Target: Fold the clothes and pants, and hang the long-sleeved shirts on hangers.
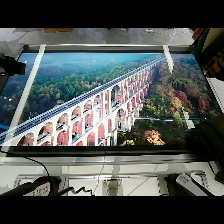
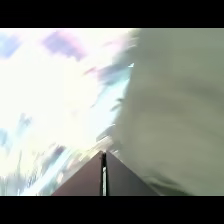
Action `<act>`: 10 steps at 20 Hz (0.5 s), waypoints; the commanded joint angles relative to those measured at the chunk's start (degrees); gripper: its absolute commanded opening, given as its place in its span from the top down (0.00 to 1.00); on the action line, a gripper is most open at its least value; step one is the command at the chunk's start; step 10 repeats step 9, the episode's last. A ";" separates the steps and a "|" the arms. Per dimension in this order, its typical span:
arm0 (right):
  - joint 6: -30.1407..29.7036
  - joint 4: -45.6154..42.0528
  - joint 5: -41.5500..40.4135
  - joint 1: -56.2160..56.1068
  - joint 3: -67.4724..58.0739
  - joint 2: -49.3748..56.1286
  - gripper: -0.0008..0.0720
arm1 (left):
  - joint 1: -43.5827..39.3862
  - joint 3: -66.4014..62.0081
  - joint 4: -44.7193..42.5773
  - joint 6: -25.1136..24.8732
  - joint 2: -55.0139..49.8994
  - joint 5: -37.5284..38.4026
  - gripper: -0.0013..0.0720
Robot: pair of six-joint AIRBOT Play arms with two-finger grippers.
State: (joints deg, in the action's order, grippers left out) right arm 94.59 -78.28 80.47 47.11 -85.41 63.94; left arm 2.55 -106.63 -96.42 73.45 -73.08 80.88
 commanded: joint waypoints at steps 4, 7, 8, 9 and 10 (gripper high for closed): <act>-6.08 -17.49 -2.05 -39.56 0.13 0.24 0.95 | 0.04 0.00 0.00 0.00 0.04 -0.02 0.96; -3.56 -25.38 -1.97 -44.41 0.24 1.55 0.95 | 0.04 0.00 0.00 -0.02 0.04 -0.02 0.96; -3.58 -25.31 -1.79 -44.41 0.24 1.88 0.94 | 0.04 0.00 -0.02 0.00 0.04 -0.02 0.96; -3.63 -25.27 -1.86 -44.41 0.24 2.03 0.94 | 0.04 0.00 -0.02 -0.02 0.04 -0.04 0.96; -3.63 -25.27 -1.86 -44.41 0.24 2.03 0.94 | 0.04 0.00 -0.02 -0.02 0.04 -0.04 0.96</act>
